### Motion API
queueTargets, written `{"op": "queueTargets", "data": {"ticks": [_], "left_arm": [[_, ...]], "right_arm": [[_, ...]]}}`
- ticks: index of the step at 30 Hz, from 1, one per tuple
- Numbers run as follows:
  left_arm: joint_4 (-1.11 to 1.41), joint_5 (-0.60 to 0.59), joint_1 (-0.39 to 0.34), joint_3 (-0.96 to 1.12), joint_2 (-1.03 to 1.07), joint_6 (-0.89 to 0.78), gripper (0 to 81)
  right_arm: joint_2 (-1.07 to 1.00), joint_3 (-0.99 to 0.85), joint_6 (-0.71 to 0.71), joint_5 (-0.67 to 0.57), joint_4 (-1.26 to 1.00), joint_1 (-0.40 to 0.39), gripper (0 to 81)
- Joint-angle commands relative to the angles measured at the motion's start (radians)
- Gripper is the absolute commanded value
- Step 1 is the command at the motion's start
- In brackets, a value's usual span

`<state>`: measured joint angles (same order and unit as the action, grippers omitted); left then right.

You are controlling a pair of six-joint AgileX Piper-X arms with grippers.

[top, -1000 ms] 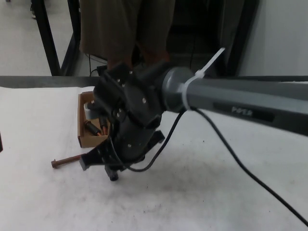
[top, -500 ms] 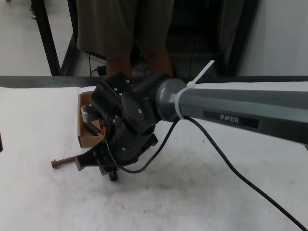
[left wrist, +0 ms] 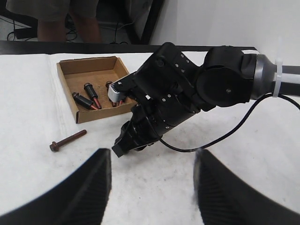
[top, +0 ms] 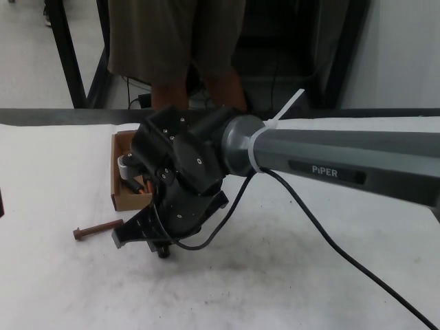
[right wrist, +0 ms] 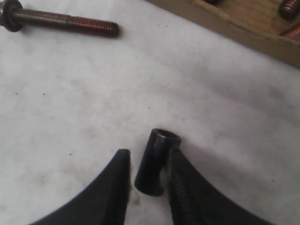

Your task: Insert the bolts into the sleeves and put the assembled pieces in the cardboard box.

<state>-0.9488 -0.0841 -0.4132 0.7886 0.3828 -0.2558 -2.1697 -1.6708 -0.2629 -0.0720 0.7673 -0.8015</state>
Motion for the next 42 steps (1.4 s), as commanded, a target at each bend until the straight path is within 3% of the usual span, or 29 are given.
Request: {"op": "queueTargets", "data": {"ticks": [1,16,22,32,42], "left_arm": [[0.011,0.015,-0.004,0.011,-0.006,0.002,49.9],[0.011,0.015,-0.004,0.011,-0.006,0.048,49.9],[0.011,0.015,-0.004,0.011,-0.006,0.048,49.9],[0.011,0.015,-0.004,0.011,-0.006,0.005,49.9],[0.011,0.015,-0.004,0.01,0.061,-0.024,49.9]], "right_arm": [[-0.009,-0.005,0.012,0.008,0.006,-0.001,27.0],[-0.048,-0.005,0.007,0.0,0.01,-0.002,25.5],[-0.048,-0.079,0.07,0.009,0.081,-0.002,0.4],[-0.022,-0.225,0.209,0.016,0.351,0.002,0.0],[0.128,-0.193,0.295,0.072,0.504,0.004,0.0]]}}
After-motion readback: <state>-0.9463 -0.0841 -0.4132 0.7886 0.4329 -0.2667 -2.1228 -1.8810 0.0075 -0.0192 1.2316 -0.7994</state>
